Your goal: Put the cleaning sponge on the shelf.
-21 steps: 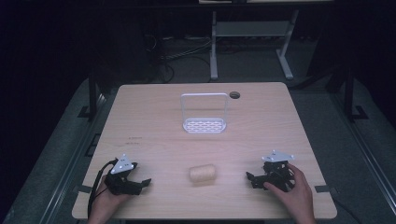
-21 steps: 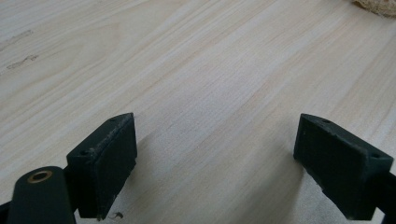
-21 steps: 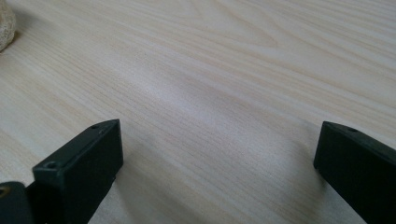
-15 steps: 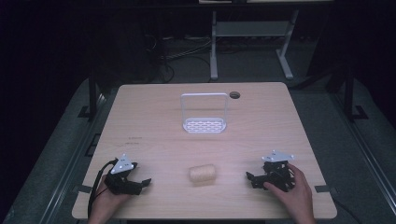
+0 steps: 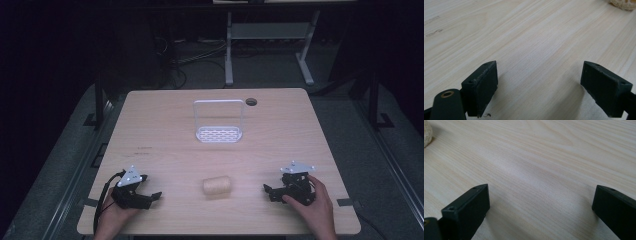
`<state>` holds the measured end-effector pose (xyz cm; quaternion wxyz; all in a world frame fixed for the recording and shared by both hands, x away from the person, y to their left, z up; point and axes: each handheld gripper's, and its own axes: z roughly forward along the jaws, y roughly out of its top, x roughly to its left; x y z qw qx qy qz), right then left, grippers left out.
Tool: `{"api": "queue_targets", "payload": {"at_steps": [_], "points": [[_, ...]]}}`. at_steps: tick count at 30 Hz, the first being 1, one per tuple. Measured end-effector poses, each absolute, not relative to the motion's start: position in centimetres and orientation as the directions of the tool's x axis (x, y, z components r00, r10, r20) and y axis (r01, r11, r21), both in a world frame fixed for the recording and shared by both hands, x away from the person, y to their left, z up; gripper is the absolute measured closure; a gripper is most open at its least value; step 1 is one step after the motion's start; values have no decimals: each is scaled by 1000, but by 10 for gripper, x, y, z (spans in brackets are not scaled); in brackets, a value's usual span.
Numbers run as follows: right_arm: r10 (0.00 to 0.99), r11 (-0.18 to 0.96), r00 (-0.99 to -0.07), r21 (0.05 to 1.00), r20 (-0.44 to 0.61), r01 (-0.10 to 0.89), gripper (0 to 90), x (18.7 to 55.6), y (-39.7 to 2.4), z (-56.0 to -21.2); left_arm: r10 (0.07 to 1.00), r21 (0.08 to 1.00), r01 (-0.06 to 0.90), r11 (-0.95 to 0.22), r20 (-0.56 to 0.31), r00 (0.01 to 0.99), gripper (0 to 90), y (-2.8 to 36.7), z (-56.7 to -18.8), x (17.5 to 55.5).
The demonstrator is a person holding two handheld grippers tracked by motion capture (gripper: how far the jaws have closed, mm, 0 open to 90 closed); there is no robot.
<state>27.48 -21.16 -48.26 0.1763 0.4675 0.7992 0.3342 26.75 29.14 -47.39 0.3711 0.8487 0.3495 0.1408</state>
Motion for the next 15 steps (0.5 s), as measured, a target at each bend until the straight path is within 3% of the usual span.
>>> {"api": "queue_targets", "payload": {"at_steps": [15], "points": [[864,341,-503,699,30,629,9,275,-212,-483,680,741,475,-474,-34,732,139,288,-462,271]]}}
